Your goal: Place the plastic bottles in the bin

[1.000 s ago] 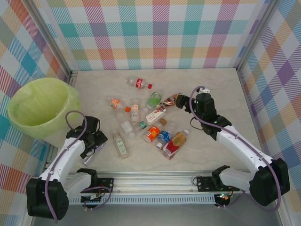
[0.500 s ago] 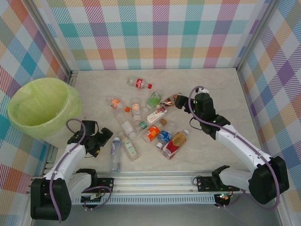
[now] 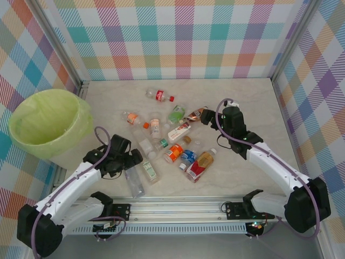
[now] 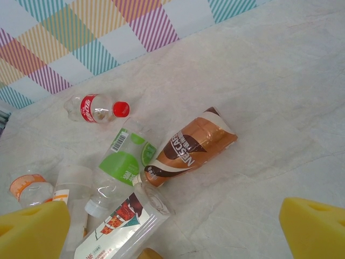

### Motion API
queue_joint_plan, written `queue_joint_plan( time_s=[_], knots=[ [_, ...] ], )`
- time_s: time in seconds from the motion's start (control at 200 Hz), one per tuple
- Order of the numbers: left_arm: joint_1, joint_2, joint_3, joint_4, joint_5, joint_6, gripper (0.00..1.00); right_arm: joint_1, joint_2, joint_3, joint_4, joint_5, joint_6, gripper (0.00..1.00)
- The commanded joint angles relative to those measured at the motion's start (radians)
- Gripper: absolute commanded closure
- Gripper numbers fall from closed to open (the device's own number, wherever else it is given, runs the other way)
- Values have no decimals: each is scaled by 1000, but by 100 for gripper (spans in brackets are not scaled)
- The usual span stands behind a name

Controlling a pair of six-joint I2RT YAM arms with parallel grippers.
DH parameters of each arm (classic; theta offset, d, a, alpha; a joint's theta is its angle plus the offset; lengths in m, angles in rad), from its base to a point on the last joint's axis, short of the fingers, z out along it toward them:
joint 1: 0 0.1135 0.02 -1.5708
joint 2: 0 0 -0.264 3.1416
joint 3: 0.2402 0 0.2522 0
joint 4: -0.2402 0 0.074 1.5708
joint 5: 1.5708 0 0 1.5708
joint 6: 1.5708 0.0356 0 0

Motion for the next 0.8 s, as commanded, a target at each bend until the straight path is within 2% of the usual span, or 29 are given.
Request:
queue_joint_plan(
  time_s=[0.0,0.105,0.22,0.37,0.555,0.795],
  knots=[
    [-60,39,-27,-68,-36,-65,0,2,18,4,10,-15,10,0],
    [-113,88,-34,-64,-60,-98,0,3,30,16,6,-18,-1,0],
    [-118,94,-87,-26,-72,-103,1,2,36,15,14,-10,-7,0],
    [-118,78,-142,40,-37,-99,12,2,47,21,16,-11,-16,0],
    [-118,70,-183,75,3,-47,18,2,51,18,16,-15,-13,0],
    [-118,98,-197,124,25,-10,35,2,48,12,18,-15,-11,0]
  ],
)
